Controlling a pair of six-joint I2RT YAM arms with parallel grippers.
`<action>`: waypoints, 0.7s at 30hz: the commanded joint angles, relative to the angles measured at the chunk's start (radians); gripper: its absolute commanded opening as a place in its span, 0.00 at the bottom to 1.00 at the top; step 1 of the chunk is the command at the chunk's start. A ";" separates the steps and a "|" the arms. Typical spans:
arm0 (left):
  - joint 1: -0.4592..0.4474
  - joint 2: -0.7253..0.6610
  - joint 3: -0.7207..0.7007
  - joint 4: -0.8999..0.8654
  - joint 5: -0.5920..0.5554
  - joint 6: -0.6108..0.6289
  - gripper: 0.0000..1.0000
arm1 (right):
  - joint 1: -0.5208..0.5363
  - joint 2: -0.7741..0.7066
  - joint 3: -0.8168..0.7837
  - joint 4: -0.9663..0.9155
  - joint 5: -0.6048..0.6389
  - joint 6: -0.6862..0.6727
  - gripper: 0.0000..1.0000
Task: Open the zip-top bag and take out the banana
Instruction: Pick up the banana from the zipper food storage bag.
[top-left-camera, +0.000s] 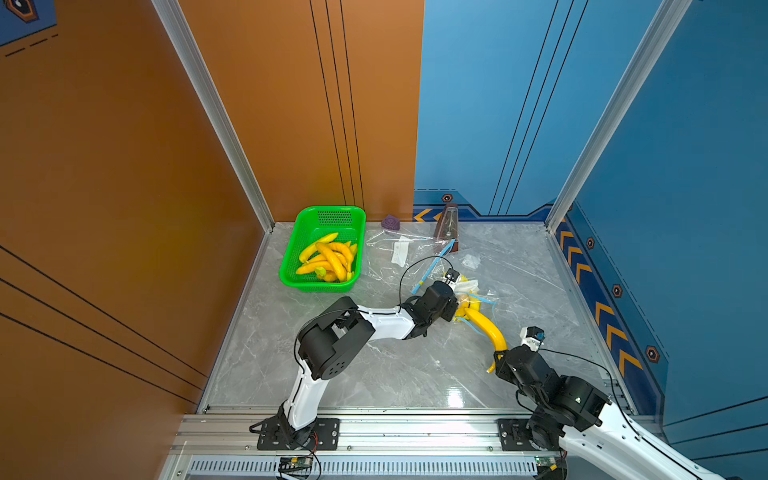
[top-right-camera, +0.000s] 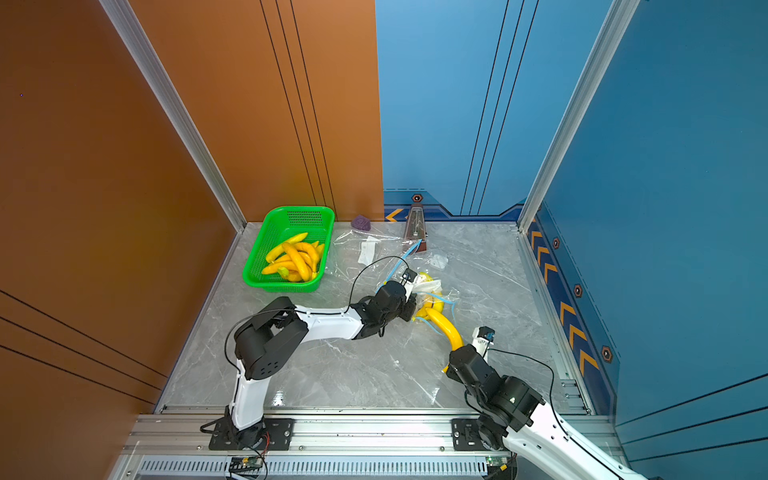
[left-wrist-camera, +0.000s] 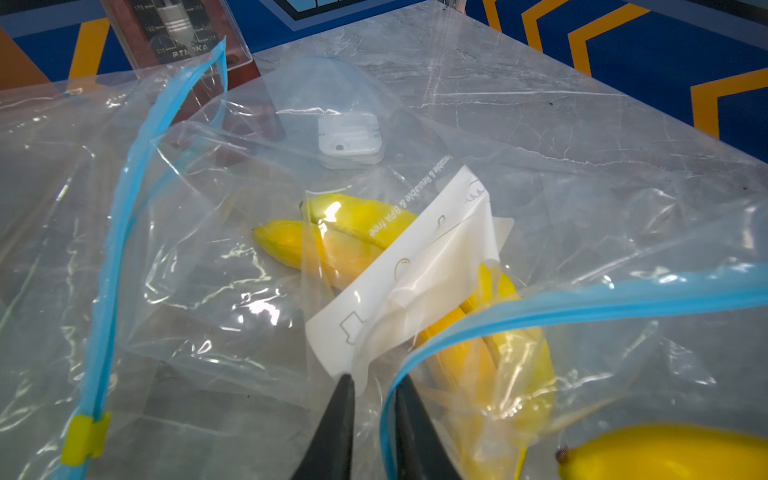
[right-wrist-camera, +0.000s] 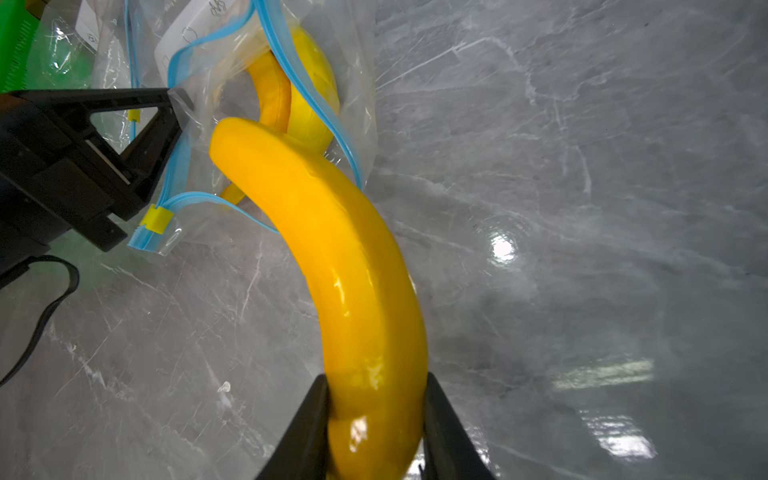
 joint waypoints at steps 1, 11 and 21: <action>0.006 0.005 0.000 -0.004 0.048 -0.019 0.26 | 0.010 -0.052 0.048 -0.063 -0.023 -0.007 0.11; 0.010 -0.118 -0.109 -0.013 0.070 -0.071 0.41 | 0.023 -0.056 0.129 -0.066 -0.064 -0.055 0.12; 0.034 -0.528 -0.379 -0.218 -0.053 -0.096 0.64 | 0.025 0.264 0.259 0.230 -0.041 -0.185 0.12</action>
